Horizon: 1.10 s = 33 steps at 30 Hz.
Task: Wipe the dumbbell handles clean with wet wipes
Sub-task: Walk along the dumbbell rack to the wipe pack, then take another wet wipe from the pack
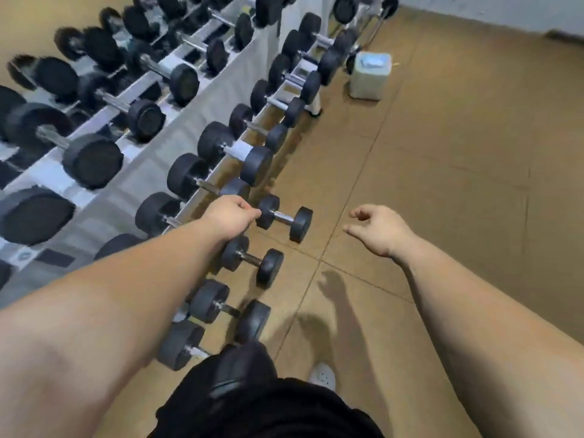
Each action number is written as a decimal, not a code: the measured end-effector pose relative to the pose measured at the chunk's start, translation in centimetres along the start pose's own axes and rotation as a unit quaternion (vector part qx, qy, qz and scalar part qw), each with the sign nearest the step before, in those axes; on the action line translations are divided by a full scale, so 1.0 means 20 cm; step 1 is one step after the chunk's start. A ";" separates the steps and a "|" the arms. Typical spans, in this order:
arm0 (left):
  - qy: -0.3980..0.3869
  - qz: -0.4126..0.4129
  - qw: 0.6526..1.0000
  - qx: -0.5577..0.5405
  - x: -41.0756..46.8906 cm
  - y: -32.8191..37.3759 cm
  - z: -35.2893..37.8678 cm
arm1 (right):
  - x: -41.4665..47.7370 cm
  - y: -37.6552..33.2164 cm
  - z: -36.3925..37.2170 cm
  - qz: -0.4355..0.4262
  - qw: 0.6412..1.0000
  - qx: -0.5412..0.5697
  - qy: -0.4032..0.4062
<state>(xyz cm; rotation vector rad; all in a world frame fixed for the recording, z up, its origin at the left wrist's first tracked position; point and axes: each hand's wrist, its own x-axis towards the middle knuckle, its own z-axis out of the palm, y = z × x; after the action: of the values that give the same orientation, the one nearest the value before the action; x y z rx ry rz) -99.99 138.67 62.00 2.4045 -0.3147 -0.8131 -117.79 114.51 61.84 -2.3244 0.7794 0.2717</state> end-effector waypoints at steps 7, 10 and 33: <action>-0.026 0.082 0.996 -0.017 0.46 0.60 0.39 | 0.33 0.40 -0.35 0.047 0.999 0.010 0.015; -0.049 0.099 0.994 -0.002 0.79 0.85 0.50 | 0.61 0.51 -0.54 0.064 0.998 -0.002 0.021; 0.008 0.094 0.995 0.014 3.30 3.23 0.65 | 3.41 1.12 -2.51 0.056 0.994 0.083 0.052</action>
<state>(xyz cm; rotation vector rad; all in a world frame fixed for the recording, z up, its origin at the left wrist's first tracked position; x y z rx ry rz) -58.52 55.12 60.03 2.3633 -0.5411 -0.7086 -77.33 36.86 62.09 -2.1562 0.9502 0.1300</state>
